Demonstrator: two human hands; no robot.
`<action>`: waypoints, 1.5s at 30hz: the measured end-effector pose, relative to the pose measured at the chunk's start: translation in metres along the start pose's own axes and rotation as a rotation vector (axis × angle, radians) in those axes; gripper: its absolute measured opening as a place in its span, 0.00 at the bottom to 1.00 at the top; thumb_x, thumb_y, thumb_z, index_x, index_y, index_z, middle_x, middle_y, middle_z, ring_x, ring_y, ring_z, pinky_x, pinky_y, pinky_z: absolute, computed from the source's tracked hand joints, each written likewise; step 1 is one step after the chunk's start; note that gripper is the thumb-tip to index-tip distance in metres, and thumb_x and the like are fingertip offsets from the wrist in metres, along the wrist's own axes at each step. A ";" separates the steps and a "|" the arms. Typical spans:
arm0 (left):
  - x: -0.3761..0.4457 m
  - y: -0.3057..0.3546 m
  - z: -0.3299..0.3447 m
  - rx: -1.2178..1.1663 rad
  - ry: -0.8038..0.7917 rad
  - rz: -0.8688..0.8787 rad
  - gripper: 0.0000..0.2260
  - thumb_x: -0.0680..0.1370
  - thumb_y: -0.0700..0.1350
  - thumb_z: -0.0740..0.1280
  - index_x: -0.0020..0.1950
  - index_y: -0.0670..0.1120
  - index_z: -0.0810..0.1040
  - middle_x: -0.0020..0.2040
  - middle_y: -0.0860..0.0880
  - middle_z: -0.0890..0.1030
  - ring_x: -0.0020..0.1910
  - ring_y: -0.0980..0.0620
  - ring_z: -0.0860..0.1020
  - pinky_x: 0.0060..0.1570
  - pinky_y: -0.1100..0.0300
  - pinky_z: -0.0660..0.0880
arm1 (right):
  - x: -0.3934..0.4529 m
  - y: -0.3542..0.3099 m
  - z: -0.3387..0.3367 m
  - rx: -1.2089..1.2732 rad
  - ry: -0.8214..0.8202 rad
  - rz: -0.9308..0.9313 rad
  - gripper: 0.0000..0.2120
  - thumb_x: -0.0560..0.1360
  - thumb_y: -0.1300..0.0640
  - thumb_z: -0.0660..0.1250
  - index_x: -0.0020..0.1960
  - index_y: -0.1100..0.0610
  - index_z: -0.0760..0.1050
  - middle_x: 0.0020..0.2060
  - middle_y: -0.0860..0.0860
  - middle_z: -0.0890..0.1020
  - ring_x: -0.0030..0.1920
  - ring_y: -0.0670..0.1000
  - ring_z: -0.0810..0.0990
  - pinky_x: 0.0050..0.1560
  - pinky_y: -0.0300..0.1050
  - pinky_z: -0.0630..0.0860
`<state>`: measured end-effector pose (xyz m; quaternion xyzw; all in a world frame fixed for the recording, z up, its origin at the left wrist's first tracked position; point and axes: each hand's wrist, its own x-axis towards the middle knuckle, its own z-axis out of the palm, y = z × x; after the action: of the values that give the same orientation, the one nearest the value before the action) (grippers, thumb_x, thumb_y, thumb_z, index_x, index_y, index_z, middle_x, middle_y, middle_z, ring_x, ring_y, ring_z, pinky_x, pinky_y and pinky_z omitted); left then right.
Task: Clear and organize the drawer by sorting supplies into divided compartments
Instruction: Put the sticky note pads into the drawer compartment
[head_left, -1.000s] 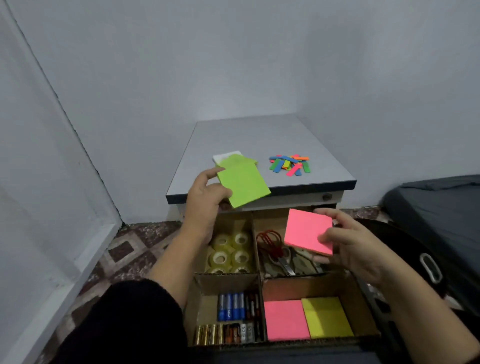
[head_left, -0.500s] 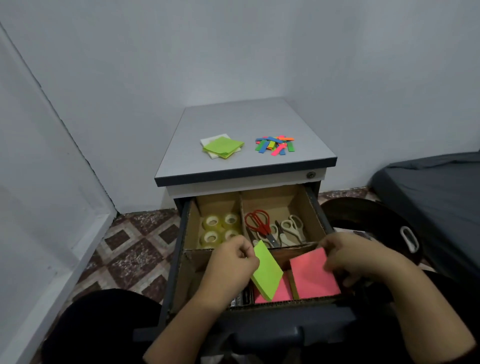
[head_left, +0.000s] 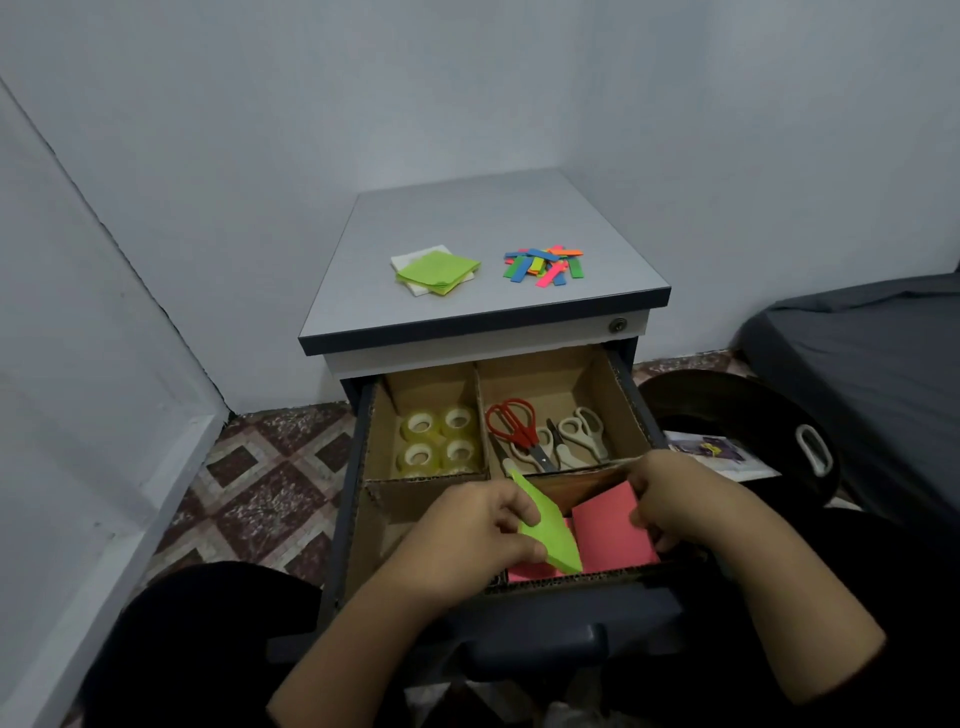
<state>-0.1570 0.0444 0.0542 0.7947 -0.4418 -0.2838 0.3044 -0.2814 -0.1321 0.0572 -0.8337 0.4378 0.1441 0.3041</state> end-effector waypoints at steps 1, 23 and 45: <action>0.001 0.001 0.006 0.120 0.010 0.035 0.11 0.70 0.50 0.75 0.50 0.53 0.78 0.45 0.56 0.76 0.49 0.58 0.77 0.51 0.58 0.76 | 0.002 -0.001 0.001 -0.058 0.023 -0.004 0.07 0.75 0.65 0.66 0.53 0.62 0.77 0.45 0.59 0.83 0.41 0.56 0.85 0.45 0.50 0.82; 0.005 -0.001 0.018 0.931 0.024 0.353 0.30 0.81 0.62 0.47 0.43 0.47 0.83 0.39 0.52 0.79 0.47 0.55 0.62 0.54 0.55 0.57 | 0.013 -0.005 0.035 -0.380 0.079 -0.080 0.10 0.73 0.61 0.65 0.54 0.59 0.78 0.53 0.55 0.80 0.55 0.55 0.80 0.53 0.47 0.77; 0.016 -0.003 0.031 0.783 -0.233 0.216 0.34 0.80 0.64 0.40 0.57 0.50 0.83 0.55 0.43 0.78 0.55 0.51 0.68 0.58 0.59 0.55 | 0.033 -0.013 0.043 -0.431 -0.198 -0.107 0.14 0.77 0.53 0.64 0.58 0.60 0.76 0.56 0.56 0.79 0.57 0.56 0.77 0.57 0.48 0.73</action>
<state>-0.1704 0.0244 0.0284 0.7621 -0.6286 -0.1486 -0.0444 -0.2505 -0.1201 0.0126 -0.8832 0.3203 0.2989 0.1676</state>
